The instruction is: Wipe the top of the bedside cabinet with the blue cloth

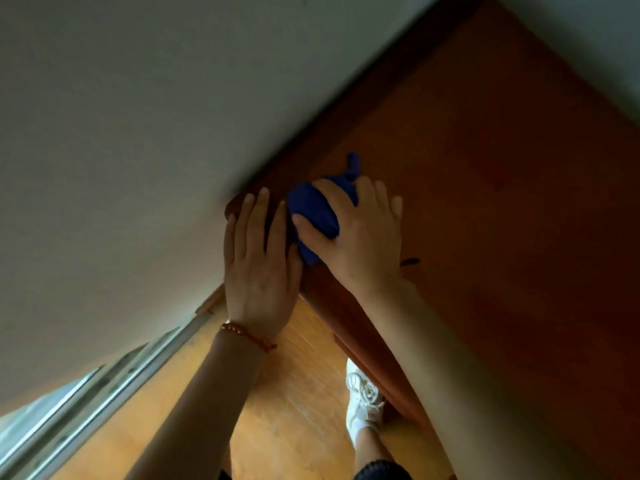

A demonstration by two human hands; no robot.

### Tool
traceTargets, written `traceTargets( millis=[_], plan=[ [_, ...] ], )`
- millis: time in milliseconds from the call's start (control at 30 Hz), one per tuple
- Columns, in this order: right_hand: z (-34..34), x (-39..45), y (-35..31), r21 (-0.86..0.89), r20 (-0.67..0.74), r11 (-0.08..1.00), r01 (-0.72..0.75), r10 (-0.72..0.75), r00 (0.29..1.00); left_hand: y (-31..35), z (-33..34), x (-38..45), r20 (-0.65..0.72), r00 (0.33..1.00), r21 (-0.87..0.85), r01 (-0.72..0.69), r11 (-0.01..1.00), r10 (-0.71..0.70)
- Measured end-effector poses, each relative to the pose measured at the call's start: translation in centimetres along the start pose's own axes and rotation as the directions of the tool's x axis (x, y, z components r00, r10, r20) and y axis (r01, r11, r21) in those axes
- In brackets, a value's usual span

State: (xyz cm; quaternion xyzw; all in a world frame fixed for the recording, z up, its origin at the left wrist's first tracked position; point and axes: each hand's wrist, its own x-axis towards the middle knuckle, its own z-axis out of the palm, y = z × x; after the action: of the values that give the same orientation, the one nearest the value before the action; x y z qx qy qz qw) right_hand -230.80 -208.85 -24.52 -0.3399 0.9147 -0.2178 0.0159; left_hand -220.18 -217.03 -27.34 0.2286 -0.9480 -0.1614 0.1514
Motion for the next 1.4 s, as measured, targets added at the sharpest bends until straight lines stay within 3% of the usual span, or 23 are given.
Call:
traceTargets(
  millis=[233,400,567,767,1000,1200,1400],
  plan=[
    [-2.4,-3.6,3.0,0.016,0.108,0.984,0.176,-0.177,0.978,4.0,0.4,-3.3,-0.04,0.953,0.025,0.302,0.953,-0.301],
    [-1.5,-2.5,1.4,0.034,0.137,0.976,0.214,-0.217,0.967,4.8,-1.1,-6.6,-0.02,0.909,0.026,0.416,0.909,-0.416],
    [1.0,0.9,-2.0,0.037,0.129,0.963,0.267,-0.27,0.954,3.2,-2.8,-9.0,0.046,0.903,0.109,0.421,0.901,-0.427],
    [-1.4,-4.3,0.4,0.032,0.123,0.964,0.264,-0.266,0.956,2.5,-3.3,-8.9,0.058,0.902,0.092,0.422,0.902,-0.428],
    [2.6,3.1,-4.9,0.021,0.081,0.967,0.252,-0.253,0.964,3.6,-2.3,-7.7,0.075,0.924,0.085,0.368,0.926,-0.374],
    [-0.5,-0.4,0.2,-0.025,0.112,0.958,0.285,-0.28,0.953,4.4,-2.3,-6.3,0.031,0.937,0.014,0.349,0.937,-0.349],
    [1.3,5.4,-1.4,-0.001,0.094,0.967,0.255,-0.254,0.963,4.9,-0.8,-4.2,-0.011,0.932,0.021,0.362,0.932,-0.362]
  ],
)
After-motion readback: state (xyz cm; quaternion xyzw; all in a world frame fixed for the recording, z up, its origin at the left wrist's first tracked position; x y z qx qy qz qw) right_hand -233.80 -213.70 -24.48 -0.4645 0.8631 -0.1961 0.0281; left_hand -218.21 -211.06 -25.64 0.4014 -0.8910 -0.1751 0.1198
